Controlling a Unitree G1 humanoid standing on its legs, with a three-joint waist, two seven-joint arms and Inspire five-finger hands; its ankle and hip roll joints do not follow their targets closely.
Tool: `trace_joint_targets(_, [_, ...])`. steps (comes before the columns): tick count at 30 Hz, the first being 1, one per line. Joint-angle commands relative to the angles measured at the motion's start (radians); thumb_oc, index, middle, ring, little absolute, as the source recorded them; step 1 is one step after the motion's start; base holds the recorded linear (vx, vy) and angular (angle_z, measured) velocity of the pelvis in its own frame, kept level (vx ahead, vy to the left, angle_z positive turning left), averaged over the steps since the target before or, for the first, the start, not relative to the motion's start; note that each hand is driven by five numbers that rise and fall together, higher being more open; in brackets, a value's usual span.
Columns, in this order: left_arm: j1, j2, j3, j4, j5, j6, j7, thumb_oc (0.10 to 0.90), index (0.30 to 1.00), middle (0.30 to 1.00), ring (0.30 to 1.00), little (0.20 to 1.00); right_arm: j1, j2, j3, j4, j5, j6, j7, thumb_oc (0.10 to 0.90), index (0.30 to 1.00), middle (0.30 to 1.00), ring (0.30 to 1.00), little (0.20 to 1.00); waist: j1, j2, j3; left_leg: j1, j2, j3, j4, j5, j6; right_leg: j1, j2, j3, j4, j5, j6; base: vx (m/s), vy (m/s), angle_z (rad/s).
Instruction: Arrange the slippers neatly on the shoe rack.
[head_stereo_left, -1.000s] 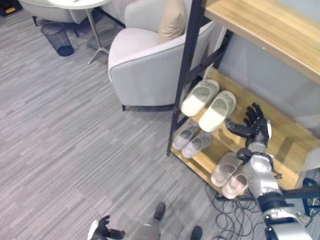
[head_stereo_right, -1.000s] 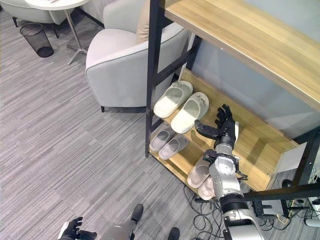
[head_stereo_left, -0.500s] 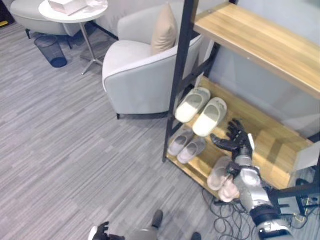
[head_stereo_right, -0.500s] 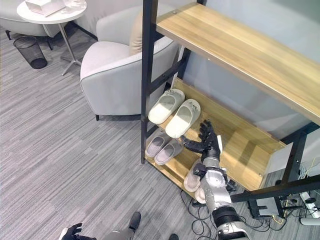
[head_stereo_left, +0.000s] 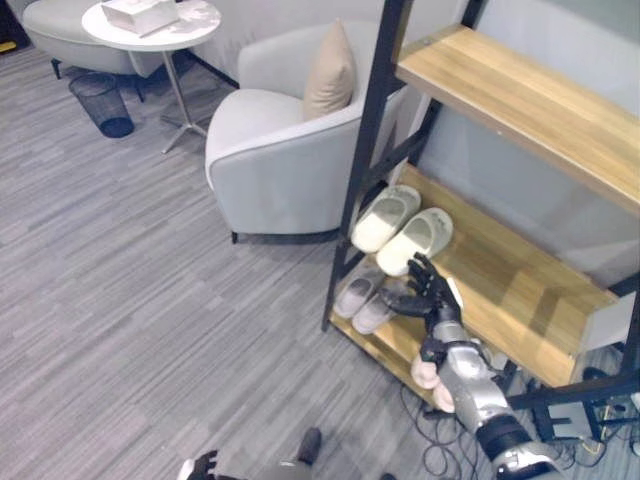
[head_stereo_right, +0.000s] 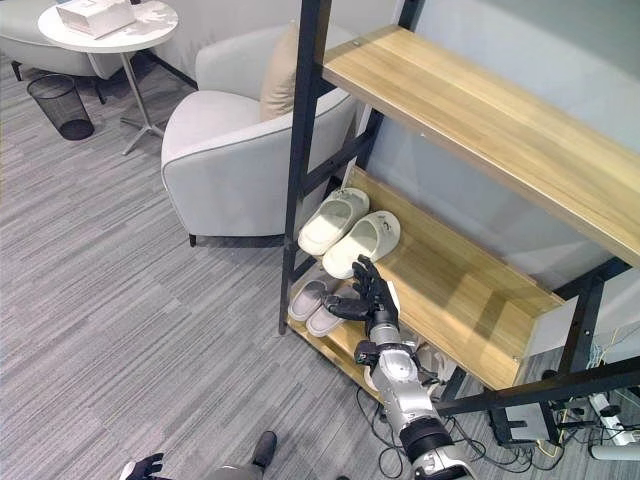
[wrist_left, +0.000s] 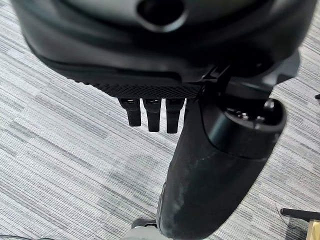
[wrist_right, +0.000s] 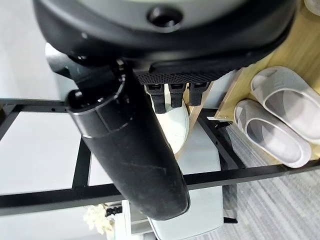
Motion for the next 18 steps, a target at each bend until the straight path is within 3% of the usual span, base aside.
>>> trace_joint_targets(1, [-0.025,-0.017,0.008,0.036,0.015,-0.012,0.011,0.8,0.9,0.9,0.9,0.9,-0.109,-0.039,0.009,-0.095,-0.069,-0.076,-0.009,0.8,0.9,0.9,0.9,0.9,0.019,0.04,-0.006,0.1,-0.014,0.01,0.009,-0.157,0.002,0.031,-0.037,0.036,0.062,0.072,0.083,0.0,0.0,0.0])
trace_joint_targets(13, [-0.005,-0.038,0.05,0.077,0.018,0.003,-0.028,0.8,0.9,0.9,0.9,0.9,0.058,-0.139,-0.138,-0.219,-0.144,-0.071,-0.022,0.8,0.9,0.9,0.9,0.9,-0.025,0.062,-0.038,0.136,-0.007,0.037,0.009,-0.165,0.002,0.045,-0.043,0.053,0.082,0.071,0.082,0.0,-0.006,-0.01])
trace_joint_targets(17, [0.002,-0.046,0.06,0.08,0.016,0.003,-0.047,0.8,0.9,0.9,0.9,0.9,0.136,-0.144,-0.155,-0.276,-0.138,-0.07,0.02,0.8,0.9,0.9,0.9,0.9,-0.047,0.076,-0.046,0.148,-0.007,0.054,0.01,-0.163,0.001,0.044,-0.046,0.065,0.095,0.078,0.08,-0.02,-0.028,-0.18])
trace_joint_targets(18, [0.008,-0.054,0.062,0.078,0.009,0.002,-0.068,0.8,0.9,0.9,0.9,0.9,0.196,-0.141,-0.15,-0.294,-0.128,-0.063,0.064,0.8,0.9,0.9,0.9,0.9,-0.065,0.09,-0.053,0.159,-0.006,0.067,0.01,-0.163,0.001,0.041,-0.048,0.074,0.112,0.075,0.078,-0.03,-0.018,-0.05])
